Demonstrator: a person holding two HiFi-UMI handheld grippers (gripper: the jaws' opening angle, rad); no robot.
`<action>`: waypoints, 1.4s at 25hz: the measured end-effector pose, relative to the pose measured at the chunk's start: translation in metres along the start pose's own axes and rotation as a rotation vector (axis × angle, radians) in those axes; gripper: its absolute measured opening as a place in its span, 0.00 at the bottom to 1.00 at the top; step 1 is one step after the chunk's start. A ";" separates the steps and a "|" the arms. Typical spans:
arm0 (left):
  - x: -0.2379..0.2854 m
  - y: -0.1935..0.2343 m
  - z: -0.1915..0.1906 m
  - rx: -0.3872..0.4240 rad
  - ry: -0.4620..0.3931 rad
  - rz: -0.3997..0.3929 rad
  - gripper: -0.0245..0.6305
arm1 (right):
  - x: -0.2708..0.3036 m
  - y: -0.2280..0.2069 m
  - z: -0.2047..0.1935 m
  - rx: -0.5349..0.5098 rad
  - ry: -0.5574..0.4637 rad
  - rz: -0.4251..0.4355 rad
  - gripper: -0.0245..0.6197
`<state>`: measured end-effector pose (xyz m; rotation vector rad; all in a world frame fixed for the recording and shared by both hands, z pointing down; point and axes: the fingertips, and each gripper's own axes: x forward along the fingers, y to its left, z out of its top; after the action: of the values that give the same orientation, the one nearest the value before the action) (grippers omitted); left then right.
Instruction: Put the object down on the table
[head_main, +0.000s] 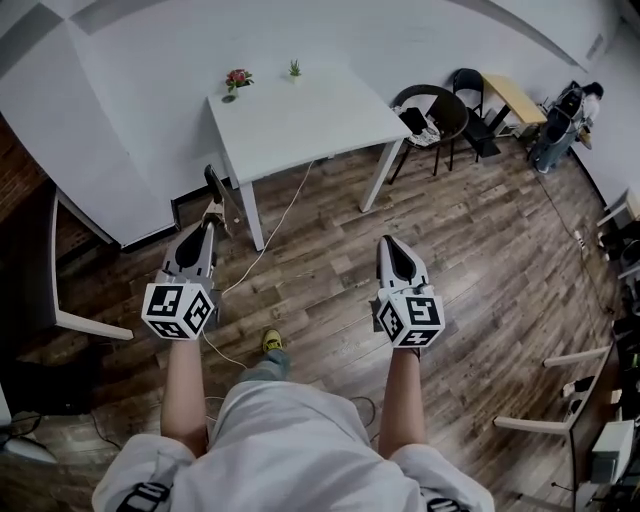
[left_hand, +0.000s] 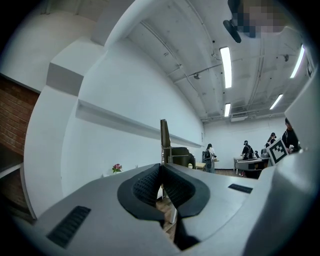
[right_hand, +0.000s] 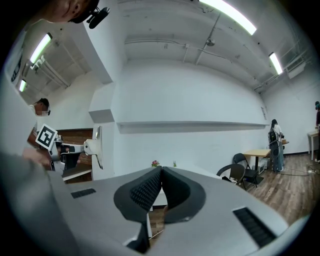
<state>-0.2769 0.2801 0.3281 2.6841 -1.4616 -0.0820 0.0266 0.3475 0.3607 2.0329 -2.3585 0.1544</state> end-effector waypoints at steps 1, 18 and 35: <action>0.011 0.007 0.001 0.004 0.002 -0.002 0.07 | 0.011 -0.002 0.001 0.002 0.002 -0.005 0.05; 0.132 0.124 -0.001 -0.062 -0.012 -0.047 0.07 | 0.173 0.023 0.008 -0.036 0.043 -0.023 0.05; 0.206 0.154 -0.008 -0.039 -0.001 -0.062 0.07 | 0.253 -0.004 0.010 -0.039 0.026 -0.028 0.05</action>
<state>-0.2929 0.0243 0.3496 2.6982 -1.3628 -0.1149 -0.0071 0.0965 0.3721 2.0328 -2.2982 0.1328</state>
